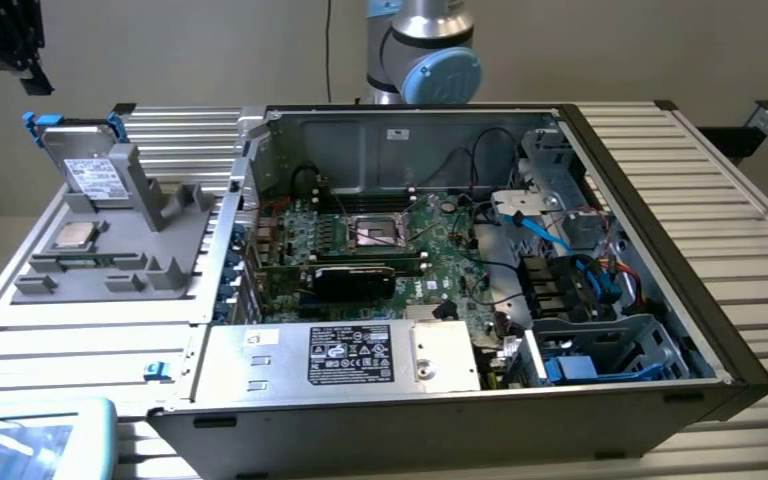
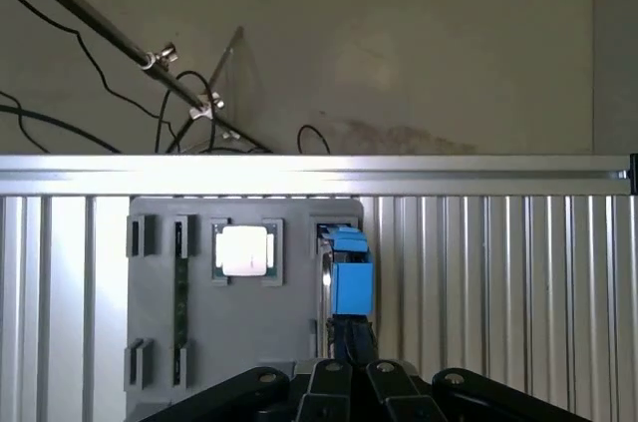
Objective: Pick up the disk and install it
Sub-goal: 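Pick up the disk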
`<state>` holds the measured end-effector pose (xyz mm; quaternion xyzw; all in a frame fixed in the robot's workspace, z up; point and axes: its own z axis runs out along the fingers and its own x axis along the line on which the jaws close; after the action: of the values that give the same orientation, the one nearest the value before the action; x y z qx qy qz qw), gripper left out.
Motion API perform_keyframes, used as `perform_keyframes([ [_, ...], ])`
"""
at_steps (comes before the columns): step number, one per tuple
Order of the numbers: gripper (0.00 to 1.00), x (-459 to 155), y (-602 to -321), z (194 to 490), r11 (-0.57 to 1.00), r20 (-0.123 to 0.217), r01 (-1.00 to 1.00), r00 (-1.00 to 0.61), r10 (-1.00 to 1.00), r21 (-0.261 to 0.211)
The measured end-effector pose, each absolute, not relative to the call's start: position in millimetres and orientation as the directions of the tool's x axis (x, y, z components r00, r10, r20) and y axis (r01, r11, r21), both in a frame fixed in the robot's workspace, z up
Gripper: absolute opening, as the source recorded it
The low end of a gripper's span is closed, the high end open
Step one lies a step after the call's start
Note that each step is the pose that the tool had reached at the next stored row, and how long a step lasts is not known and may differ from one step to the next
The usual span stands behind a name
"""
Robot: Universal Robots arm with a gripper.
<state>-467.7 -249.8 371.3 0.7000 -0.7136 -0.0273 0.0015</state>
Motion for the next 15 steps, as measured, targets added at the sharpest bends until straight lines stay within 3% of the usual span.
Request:
perform_keyframes([
  [7, 0.12, -467.9, -249.8, 371.1, 0.018, -0.036, -0.999, -0.020, -0.999, 0.041],
  [8, 0.25, -468.0, -249.5, 370.9, 0.018, -0.035, -0.999, -0.020, -0.999, 0.041],
  [9, 0.25, -467.9, -249.1, 370.9, 0.019, -0.033, -0.999, -0.020, -0.999, 0.041],
  [11, 0.37, -467.9, -248.4, 370.8, 0.019, -0.029, -0.999, -0.020, -0.999, 0.041],
  [14, 0.42, -467.9, -245.1, 369.4, 0.019, -0.018, -0.999, -0.020, -1.000, 0.041],
  [15, 0.49, -467.9, -243.2, 368.5, 0.019, -0.013, -0.999, -0.020, -1.000, 0.041],
])
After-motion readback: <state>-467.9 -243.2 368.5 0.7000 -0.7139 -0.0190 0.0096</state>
